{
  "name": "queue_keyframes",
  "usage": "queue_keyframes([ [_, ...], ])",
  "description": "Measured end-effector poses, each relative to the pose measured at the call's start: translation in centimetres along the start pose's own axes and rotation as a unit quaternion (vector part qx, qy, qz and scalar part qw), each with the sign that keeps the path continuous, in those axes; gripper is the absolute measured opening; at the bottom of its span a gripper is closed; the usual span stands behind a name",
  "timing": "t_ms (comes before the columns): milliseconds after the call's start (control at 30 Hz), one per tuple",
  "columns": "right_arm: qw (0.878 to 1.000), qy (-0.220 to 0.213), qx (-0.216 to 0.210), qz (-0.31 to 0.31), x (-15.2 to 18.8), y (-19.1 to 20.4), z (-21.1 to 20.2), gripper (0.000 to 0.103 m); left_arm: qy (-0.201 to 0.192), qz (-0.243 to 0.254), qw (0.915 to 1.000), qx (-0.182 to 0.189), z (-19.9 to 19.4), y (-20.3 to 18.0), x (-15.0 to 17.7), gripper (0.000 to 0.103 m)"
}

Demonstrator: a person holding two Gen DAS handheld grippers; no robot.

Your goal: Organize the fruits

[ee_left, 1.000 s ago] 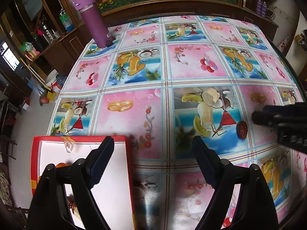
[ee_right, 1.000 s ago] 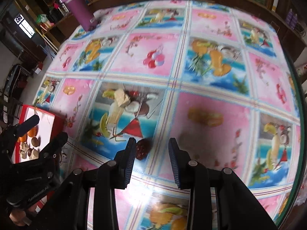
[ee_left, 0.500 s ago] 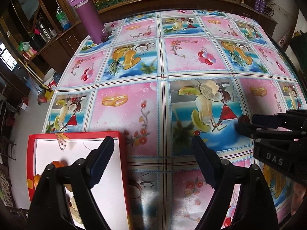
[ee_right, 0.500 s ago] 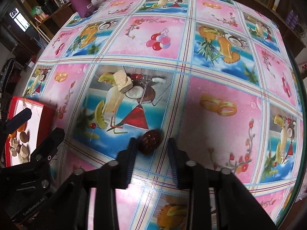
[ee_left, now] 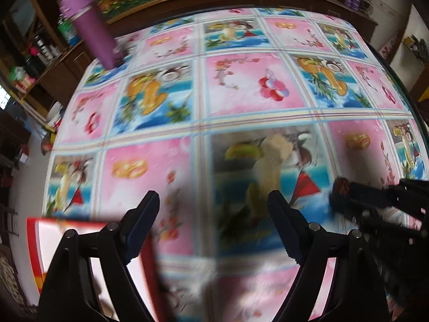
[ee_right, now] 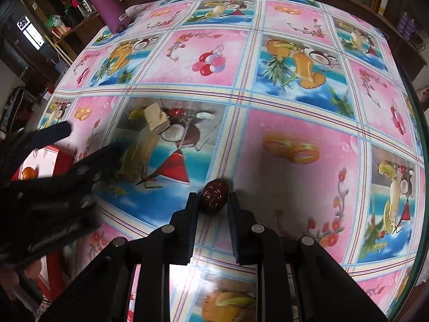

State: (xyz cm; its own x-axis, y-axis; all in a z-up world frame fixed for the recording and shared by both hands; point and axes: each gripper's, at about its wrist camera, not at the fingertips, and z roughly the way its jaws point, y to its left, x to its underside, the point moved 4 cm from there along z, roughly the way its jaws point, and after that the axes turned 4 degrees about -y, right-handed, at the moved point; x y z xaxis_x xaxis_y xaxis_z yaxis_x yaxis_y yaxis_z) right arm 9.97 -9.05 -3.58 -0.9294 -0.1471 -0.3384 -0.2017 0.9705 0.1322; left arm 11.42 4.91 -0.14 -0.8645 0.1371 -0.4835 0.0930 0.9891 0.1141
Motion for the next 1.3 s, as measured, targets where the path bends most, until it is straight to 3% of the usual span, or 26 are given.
queue_keyframes([
  [200,1.000,0.004,-0.003,-0.004,0.0,0.1,0.0,0.020,-0.007,-0.008,0.9996,0.025,1.7,-1.3,-2.7,0.083],
  [400,1.000,0.004,-0.004,-0.006,-0.2,0.0,0.1,0.020,0.015,-0.025,0.9984,0.049,3.5,-2.0,-3.2,0.081],
  [433,1.000,0.004,-0.003,-0.006,-0.2,0.0,0.1,0.021,0.016,-0.028,0.9982,0.050,3.6,-2.0,-3.2,0.078],
  [500,1.000,0.004,0.001,-0.005,-0.2,0.1,0.2,0.021,0.027,-0.038,0.9964,0.071,4.2,-2.1,-3.0,0.060],
  [567,1.000,0.003,0.003,-0.004,-0.2,0.1,0.2,0.021,0.025,-0.041,0.9961,0.073,4.3,-2.2,-3.1,0.059],
  [700,1.000,0.004,0.000,0.003,-0.3,-0.1,0.2,0.020,0.018,-0.043,0.9932,0.107,3.9,-2.6,-3.0,0.032],
  [933,1.000,0.008,0.000,0.017,0.0,-0.2,0.0,0.020,0.014,-0.033,0.9924,0.118,3.2,-2.8,-1.9,0.030],
  [1300,1.000,-0.018,0.000,0.018,1.6,0.1,-2.9,0.020,-0.020,-0.028,0.9974,0.064,-0.5,-2.3,2.3,0.030],
])
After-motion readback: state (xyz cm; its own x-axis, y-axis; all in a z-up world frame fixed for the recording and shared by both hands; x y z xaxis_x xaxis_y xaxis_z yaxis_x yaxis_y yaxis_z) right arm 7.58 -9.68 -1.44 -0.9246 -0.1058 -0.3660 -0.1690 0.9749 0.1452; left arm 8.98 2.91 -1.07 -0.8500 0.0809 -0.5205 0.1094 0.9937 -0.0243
